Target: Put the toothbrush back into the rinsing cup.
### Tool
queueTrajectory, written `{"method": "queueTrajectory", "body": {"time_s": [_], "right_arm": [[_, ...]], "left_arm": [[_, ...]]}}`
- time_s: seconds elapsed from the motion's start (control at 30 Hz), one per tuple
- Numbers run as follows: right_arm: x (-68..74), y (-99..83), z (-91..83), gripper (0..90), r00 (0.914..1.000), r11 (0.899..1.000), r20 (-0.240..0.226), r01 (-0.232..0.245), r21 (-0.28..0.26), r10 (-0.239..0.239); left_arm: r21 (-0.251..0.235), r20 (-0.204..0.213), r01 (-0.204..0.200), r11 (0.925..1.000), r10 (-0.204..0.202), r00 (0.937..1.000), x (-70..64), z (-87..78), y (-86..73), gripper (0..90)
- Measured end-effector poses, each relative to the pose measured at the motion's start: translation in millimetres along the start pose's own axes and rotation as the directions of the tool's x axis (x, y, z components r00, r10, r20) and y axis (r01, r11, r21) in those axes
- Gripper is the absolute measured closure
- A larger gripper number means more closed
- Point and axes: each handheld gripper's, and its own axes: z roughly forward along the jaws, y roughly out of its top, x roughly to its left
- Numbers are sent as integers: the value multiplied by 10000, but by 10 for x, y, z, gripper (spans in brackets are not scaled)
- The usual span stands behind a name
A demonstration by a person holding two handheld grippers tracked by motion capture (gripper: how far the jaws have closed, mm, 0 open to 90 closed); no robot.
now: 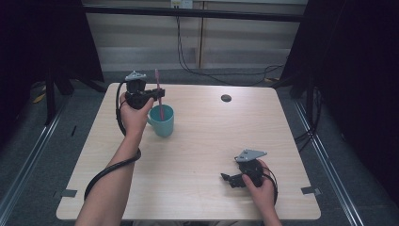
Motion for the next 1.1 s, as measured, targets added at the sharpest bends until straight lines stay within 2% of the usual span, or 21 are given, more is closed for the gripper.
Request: {"method": "queueTrajectory", "body": {"time_s": [0.13,0.57,0.77,1.1], "right_arm": [[3,-2,-2,128,10000,10000,-22,36,-8,-36],[7,-4,-4,129,10000,10000,-50,62,-2,-62],[8,-4,-4,129,10000,10000,-46,64,-20,-65],[9,-5,-6,128,9999,10000,-71,81,-3,-81]], "left_arm": [[130,-92,-158,9998,159,9998,-23,35,-48,800],[157,-280,-227,9996,231,9993,-54,117,-193,799],[217,-282,-378,9991,384,9989,-57,159,-247,796],[592,-252,-241,9980,256,9994,-51,216,-359,797]]}}
